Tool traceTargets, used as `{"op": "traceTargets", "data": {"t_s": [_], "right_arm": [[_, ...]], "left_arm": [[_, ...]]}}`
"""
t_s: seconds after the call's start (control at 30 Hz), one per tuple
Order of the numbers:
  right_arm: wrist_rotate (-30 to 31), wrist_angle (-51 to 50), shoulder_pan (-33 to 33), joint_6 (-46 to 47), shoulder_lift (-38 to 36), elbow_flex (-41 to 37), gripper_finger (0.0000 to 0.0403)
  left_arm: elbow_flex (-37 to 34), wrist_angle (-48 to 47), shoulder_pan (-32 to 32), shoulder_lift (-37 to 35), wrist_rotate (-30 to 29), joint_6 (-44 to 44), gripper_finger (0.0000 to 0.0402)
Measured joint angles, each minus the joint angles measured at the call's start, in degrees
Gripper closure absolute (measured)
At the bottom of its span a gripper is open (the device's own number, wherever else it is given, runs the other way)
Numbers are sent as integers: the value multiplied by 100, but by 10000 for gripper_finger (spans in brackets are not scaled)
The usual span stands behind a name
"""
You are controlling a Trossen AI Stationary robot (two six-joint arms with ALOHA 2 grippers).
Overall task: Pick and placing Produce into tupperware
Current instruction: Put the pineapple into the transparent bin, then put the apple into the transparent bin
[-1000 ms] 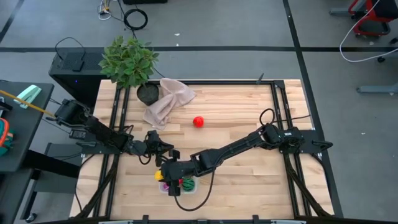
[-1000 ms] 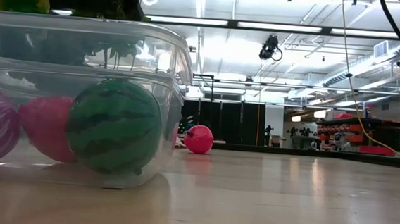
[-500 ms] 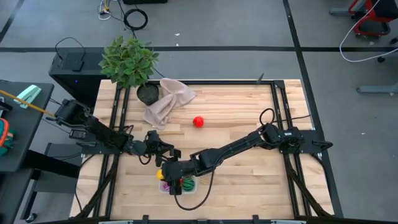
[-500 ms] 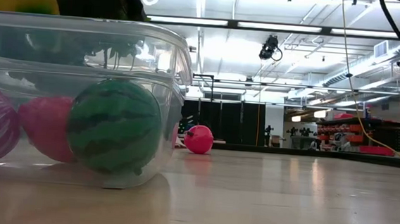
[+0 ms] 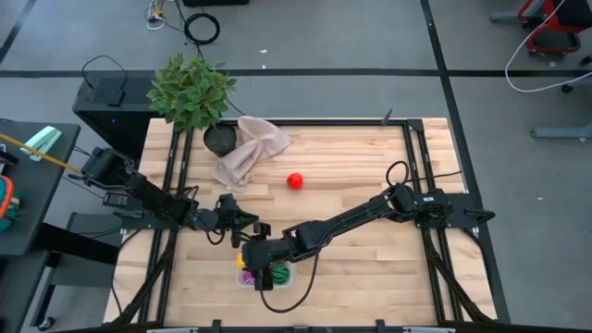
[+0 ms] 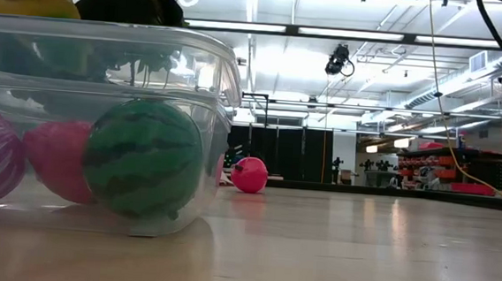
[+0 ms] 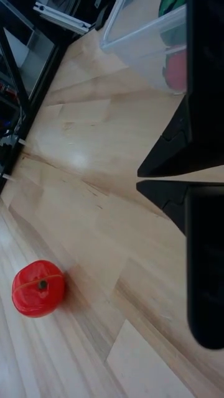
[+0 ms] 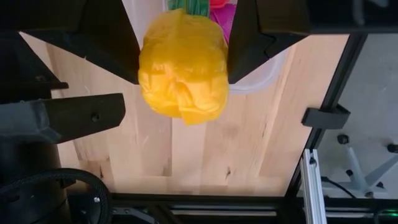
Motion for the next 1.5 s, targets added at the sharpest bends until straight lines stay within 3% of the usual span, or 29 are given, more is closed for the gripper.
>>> {"op": "traceTargets", "data": {"t_s": [0.43,0.73,1.0,1.2,1.37,1.5], "right_arm": [[-131,-4,-42,2,-8,0,128],[-127,-447,-29,39,-87,59,147],[-71,-2432,-22,384,-817,68,176],[656,-4280,86,627,-1456,53,188],[933,-4530,164,1172,-2142,-513,194],[970,-4320,166,1990,-2866,-1658,194]], "left_arm": [[0,0,0,0,0,-2,378],[-1,1,1,0,0,-7,377],[-2,33,2,2,2,-43,380],[-2,26,2,2,3,-26,372],[-2,20,0,2,2,-10,370],[-2,21,7,1,1,-2,374]]}}
